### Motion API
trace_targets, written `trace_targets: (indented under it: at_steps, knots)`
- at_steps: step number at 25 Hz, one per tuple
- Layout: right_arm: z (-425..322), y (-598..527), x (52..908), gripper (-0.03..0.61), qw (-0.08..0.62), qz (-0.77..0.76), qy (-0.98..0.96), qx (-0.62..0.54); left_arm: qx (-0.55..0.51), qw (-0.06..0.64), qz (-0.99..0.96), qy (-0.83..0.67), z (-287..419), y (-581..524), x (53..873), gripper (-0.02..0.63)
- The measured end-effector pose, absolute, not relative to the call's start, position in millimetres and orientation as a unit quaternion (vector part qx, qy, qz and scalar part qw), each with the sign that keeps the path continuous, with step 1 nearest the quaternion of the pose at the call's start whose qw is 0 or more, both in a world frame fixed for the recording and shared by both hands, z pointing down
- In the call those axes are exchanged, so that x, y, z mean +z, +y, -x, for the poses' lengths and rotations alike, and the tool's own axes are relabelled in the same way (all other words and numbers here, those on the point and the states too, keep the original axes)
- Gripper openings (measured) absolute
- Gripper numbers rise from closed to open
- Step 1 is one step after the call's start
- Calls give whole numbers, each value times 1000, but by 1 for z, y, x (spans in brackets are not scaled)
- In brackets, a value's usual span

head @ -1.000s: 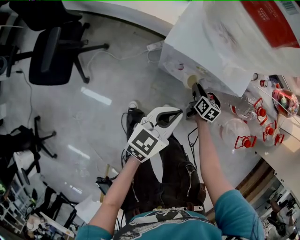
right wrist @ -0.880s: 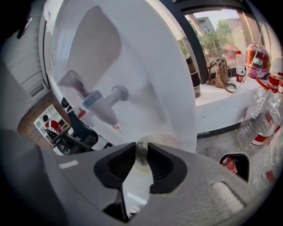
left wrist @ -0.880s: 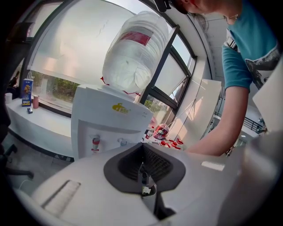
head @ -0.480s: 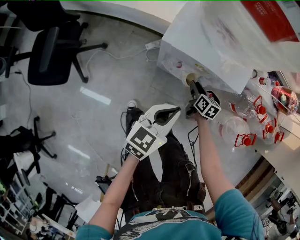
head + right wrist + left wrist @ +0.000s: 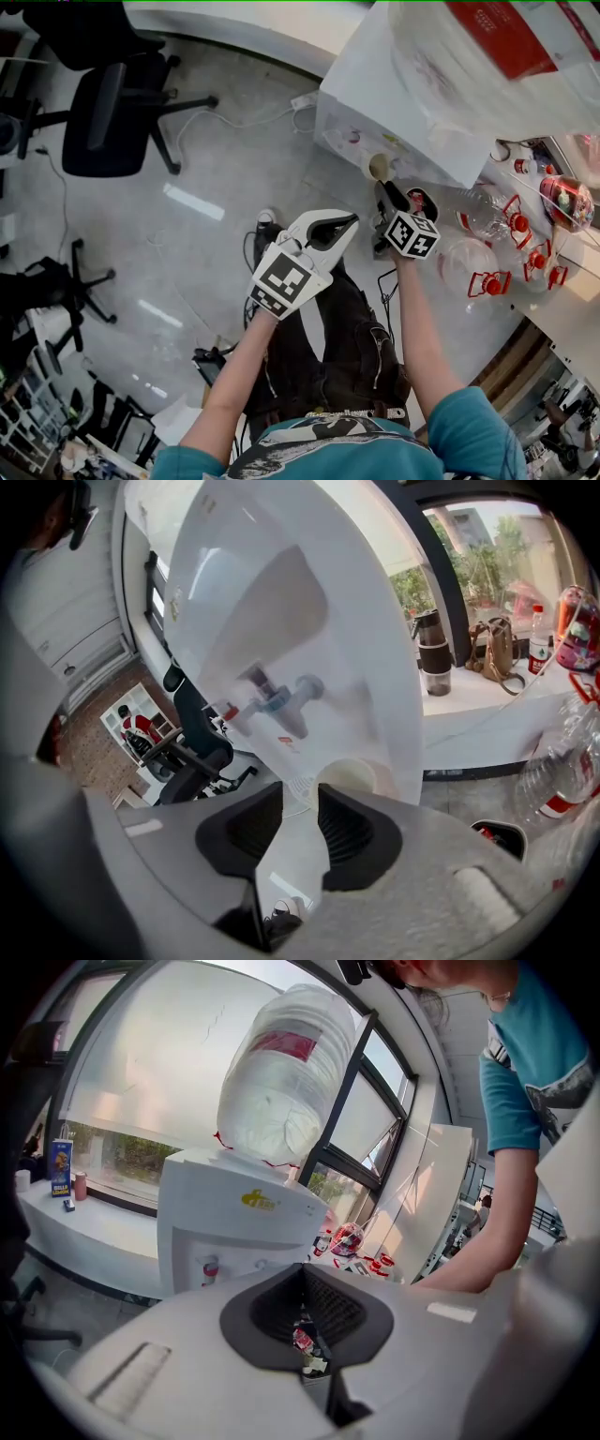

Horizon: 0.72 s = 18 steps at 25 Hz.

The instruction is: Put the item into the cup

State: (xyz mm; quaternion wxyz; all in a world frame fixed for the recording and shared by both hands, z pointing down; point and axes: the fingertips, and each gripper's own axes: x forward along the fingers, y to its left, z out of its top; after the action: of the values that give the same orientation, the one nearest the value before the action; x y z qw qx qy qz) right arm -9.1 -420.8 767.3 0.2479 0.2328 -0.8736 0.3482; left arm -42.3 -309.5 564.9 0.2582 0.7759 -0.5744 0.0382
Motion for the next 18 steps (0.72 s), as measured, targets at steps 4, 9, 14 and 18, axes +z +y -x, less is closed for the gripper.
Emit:
trace_targets:
  at_steps: [4,9,14,18]
  knots:
    - [4,-402,741,114,251,-199,-890,325,44,248,-776,-578,47,-310,555,5]
    - [-1,-389,700,109,238,-167,-905,309,51,241,-772,-586,53,-312,545,6]
    - [-1,-381,650,107,223,-137,-922,285,52,240,-763,-597,56,-305,528,6]
    - [3,-374,610,107,197,-115,-934,276,54,246,-757,-603,56,-296,515,6]
